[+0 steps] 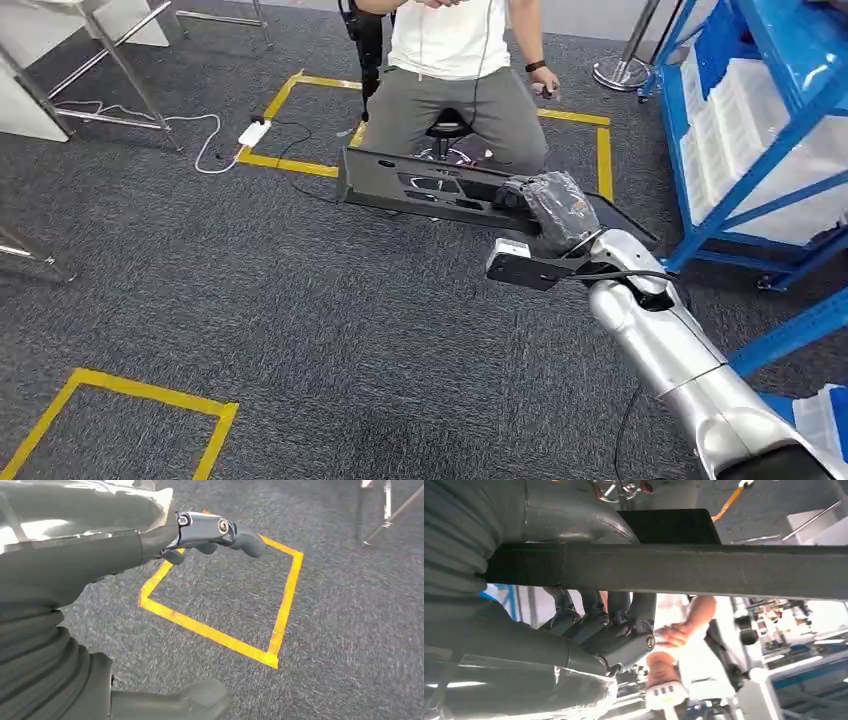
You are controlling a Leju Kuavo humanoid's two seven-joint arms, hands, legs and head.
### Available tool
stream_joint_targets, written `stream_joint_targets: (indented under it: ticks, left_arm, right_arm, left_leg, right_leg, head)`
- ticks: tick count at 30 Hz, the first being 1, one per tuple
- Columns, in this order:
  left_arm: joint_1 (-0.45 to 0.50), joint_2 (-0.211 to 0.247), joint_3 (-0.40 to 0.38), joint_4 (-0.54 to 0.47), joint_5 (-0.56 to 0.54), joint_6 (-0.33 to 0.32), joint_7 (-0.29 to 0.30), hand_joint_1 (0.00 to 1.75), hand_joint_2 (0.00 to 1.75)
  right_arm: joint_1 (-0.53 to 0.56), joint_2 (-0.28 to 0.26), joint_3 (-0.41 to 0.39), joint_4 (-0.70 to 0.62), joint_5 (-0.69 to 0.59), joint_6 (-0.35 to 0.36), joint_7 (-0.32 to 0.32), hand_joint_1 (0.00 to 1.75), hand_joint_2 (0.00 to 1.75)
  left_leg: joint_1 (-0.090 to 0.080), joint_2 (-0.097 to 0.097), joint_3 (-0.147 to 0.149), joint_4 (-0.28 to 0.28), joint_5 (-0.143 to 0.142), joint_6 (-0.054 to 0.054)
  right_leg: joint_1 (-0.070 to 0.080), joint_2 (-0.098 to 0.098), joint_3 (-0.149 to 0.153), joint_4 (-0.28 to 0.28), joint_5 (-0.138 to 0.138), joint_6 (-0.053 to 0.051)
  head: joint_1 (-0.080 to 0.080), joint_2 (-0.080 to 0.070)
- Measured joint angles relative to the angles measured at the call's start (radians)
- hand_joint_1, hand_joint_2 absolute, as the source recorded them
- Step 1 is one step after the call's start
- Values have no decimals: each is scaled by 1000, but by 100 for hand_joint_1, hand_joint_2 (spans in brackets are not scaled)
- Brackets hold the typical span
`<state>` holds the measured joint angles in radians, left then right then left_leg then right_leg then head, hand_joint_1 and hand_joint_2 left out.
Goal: Take the parts from the cabinet and place them on the table.
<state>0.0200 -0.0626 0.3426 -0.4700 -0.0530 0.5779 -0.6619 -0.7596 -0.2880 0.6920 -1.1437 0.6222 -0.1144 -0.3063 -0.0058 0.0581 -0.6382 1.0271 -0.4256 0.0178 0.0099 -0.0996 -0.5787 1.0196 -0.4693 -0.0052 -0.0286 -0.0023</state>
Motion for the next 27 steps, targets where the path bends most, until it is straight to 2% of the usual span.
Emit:
stream_joint_targets:
  ticks: [2, 3, 4, 5, 6, 7, 8, 9, 10, 11, 12, 13, 14, 15, 16, 18, 19, 20, 21, 22, 23, 24, 25, 26, 27]
  left_arm:
    - [0, 2, -2, 0, 0, -1, 0, 0, 175]
    - [0, 3, -3, 0, 0, -1, 0, 0, 175]
    - [1, 4, -4, 0, 0, -1, 0, 0, 175]
    - [1, 4, -5, 0, 0, -1, 0, 0, 175]
    - [-2, 3, -6, 0, 0, -1, 0, 0, 175]
    - [-9, 4, -9, 0, -1, -2, 0, 0, 175]
    - [-16, 5, -10, 0, -1, -2, 0, 0, 175]
    - [-18, 5, -10, 0, -1, -2, 0, 0, 175]
    - [-18, 5, -11, 0, -1, -2, 0, 0, 175]
    - [-17, 5, -12, 0, -1, -2, 0, 0, 175]
    - [-18, 5, -12, 0, -1, -2, 0, 0, 175]
    - [-19, 5, -12, 0, -1, -2, 0, 0, 175]
    - [-19, 4, -13, 0, -1, -2, 0, 0, 175]
    - [-20, 5, -13, 0, -1, -2, 0, 0, 175]
    - [-19, 6, -13, 0, -1, -2, 0, 0, 175]
    - [-15, 5, -13, 1, -1, -3, 0, 0, 175]
    - [-14, 6, -13, 1, -1, -2, 0, 0, 175]
    - [-13, 6, -14, 1, -1, -2, 0, 0, 175]
    - [-14, 6, -14, 1, -1, -2, 0, 0, 175]
    - [-18, 8, -14, 1, 0, -2, 0, 0, 175]
    - [-20, 8, -14, 1, -1, 0, 0, 0, 175]
    - [-20, 8, -14, 1, -1, 0, 0, 0, 175]
    - [-19, 5, -16, 2, -1, 0, 0, 0, 175]
    - [-19, 5, -18, 2, -1, -1, 0, 0, 175]
    - [-19, 5, -18, 2, -1, -2, 0, 0, 175]
  right_arm:
    - [-1, 4, 3, -2, 0, 0, 0, 147, 175]
    - [-1, 5, 5, -4, 0, -1, 0, 147, 175]
    - [-1, 5, 5, -6, 1, -1, 1, 147, 175]
    - [-1, 3, 5, -6, 3, -1, 1, 147, 175]
    - [-1, 2, 5, -8, 3, -3, 3, 147, 175]
    - [0, -1, 5, -9, 3, -9, 3, 147, 175]
    - [4, -6, 6, -9, 4, -11, 3, 147, 175]
    - [9, -9, 6, -9, 5, -11, 4, 147, 175]
    - [15, -11, 6, -9, 5, -11, 6, 147, 175]
    - [18, -12, 6, -9, 5, -11, 6, 147, 175]
    - [18, -12, 6, -9, 5, -11, 6, 147, 175]
    - [17, -12, 6, -11, 5, -11, 6, 147, 175]
    - [16, -13, 6, -14, 5, -11, 6, 147, 175]
    - [17, -14, 6, -14, 5, -13, 6, 147, 175]
    - [17, -14, 7, -14, 5, -14, 6, 147, 175]
    - [18, -13, 8, -15, 6, -14, 6, 147, 175]
    - [17, -11, 8, -18, 5, -14, 6, 147, 175]
    - [13, -10, 8, -20, 6, -14, 6, 147, 175]
    - [12, -8, 8, -21, 6, -14, 6, 147, 175]
    - [12, -9, 8, -23, 5, -14, 6, 147, 175]
    - [12, -9, 8, -23, 6, -14, 6, 147, 175]
    - [12, -9, 9, -23, 6, -14, 6, 147, 175]
    - [13, -9, 11, -23, 8, -14, 6, 147, 175]
    - [14, -7, 12, -23, 11, -14, 6, 147, 175]
    - [15, -6, 12, -25, 16, -14, 6, 147, 175]
  left_leg:
    - [-5, -21, -2, -1, 1, 7]
    - [-3, -32, 3, -11, 7, 14]
    - [9, -37, 11, -20, 14, 22]
    - [5, -40, 13, -21, 14, 21]
    - [7, -50, 14, -24, 19, 30]
    - [7, -61, 13, -24, 20, 32]
    - [7, -77, 13, -24, 20, 33]
    - [7, -92, 13, -24, 20, 33]
    - [7, -106, 13, -24, 20, 33]
    - [7, -120, 13, -23, 20, 32]
    - [8, -134, 14, -22, 20, 32]
    - [9, -147, 14, -20, 19, 31]
    - [10, -160, 14, -15, 17, 27]
    - [6, -170, 9, -9, 14, 20]
    - [5, -180, 5, -8, 14, 15]
    - [11, -193, 1, -14, 19, 4]
    - [10, -205, -2, -15, 20, -3]
    - [11, -174, -4, -6, 11, -5]
    - [5, -116, -18, 27, -13, -10]
    - [8, -85, -51, 98, -53, -16]
    - [11, -71, -91, 177, -89, -19]
    - [13, -65, -125, 242, -112, -22]
    - [16, -63, -152, 288, -123, -24]
    - [17, -61, -152, 283, -110, -24]
    - [17, -58, -130, 237, -80, -23]
  right_leg:
    - [-3, -19, 4, -4, -3, 7]
    - [1, -28, 10, -4, -6, 13]
    - [1, -12, -5, 5, -12, 18]
    - [-2, 6, -5, 12, -15, 19]
    - [-5, 55, -17, 53, -39, 14]
    - [-8, 83, -55, 134, -74, 8]
    - [-10, 91, -100, 223, -108, 4]
    - [-10, 95, -140, 300, -131, 6]
    - [-10, 96, -159, 329, -132, 12]
    - [-11, 96, -154, 307, -116, 19]
    - [-11, 97, -125, 238, -82, 29]
    - [-15, 103, -83, 146, -41, 38]
    - [-23, 128, -36, 43, 1, 47]
    - [-28, 165, -24, 10, 9, 44]
    - [-26, 147, -17, 4, 14, 36]
    - [-19, 132, -16, 6, 14, 26]
    - [-24, 119, -13, 0, 18, 18]
    - [-30, 111, -10, -5, 23, 10]
    - [-28, 103, -7, -6, 20, 3]
    - [-25, 94, -5, -6, 19, -5]
    - [-22, 83, -5, -6, 17, -7]
    - [-19, 72, -5, -6, 16, -8]
    - [-18, 61, -5, -6, 15, -9]
    - [-17, 50, -5, -6, 14, -11]
    - [-15, 40, -4, -6, 13, -12]
  head:
    - [0, 0]
    - [-3, 0]
    - [0, 0]
    - [0, 0]
    - [0, 0]
    - [2, 0]
    - [5, 0]
    - [5, 0]
    - [6, 0]
    - [5, 0]
    - [6, 0]
    - [6, 0]
    - [6, 0]
    - [7, 0]
    - [6, 0]
    - [7, 0]
    - [8, 0]
    - [6, 0]
    - [-1, 0]
    - [-2, 0]
    - [-2, 0]
    - [-2, 0]
    - [-3, 0]
    - [-2, 0]
    - [-3, 0]
